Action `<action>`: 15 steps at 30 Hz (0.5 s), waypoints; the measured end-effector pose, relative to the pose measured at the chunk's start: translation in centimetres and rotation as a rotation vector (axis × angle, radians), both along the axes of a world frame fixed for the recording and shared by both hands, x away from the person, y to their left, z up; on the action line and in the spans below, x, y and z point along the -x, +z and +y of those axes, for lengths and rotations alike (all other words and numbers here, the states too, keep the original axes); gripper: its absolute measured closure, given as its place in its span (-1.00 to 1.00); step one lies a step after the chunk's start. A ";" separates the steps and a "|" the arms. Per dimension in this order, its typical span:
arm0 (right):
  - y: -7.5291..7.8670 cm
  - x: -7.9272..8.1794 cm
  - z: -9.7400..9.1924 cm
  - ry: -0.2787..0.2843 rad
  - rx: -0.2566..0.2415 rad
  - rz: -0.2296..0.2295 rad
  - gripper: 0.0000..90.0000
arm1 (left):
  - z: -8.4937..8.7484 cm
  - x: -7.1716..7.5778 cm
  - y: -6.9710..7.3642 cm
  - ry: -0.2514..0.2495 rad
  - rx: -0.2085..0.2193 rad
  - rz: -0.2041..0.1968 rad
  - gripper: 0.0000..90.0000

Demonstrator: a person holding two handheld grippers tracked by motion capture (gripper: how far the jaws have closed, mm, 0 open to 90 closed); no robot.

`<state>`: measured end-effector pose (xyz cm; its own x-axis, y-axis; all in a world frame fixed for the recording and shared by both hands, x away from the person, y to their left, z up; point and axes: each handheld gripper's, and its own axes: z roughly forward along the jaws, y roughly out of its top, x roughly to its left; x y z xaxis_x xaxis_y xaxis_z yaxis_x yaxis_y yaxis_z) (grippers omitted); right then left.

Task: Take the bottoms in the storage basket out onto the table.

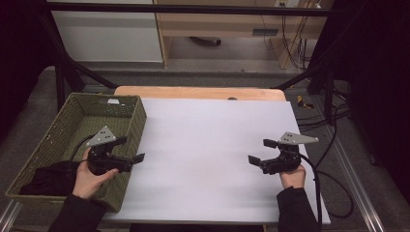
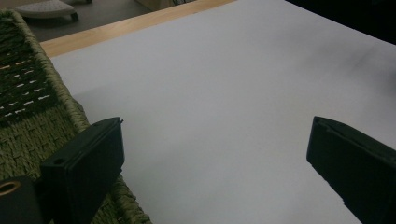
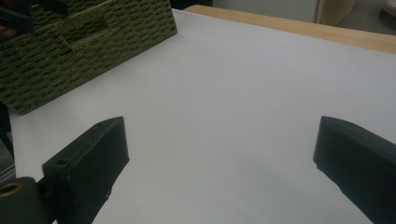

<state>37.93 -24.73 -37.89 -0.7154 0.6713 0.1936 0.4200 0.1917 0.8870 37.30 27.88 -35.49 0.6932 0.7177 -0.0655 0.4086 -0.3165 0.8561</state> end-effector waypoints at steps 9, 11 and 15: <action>0.0 0.0 0.0 -0.002 0.001 0.003 -0.92 | 0.1 0.0 0.2 0.008 -0.001 -0.003 -0.91; 0.0 0.0 0.0 -0.002 0.000 0.002 -0.92 | 0.1 0.1 0.3 0.008 -0.004 -0.001 -0.91; 0.0 0.0 0.0 -0.002 0.000 0.001 -0.92 | 0.1 0.1 0.4 0.011 -0.008 0.000 -0.91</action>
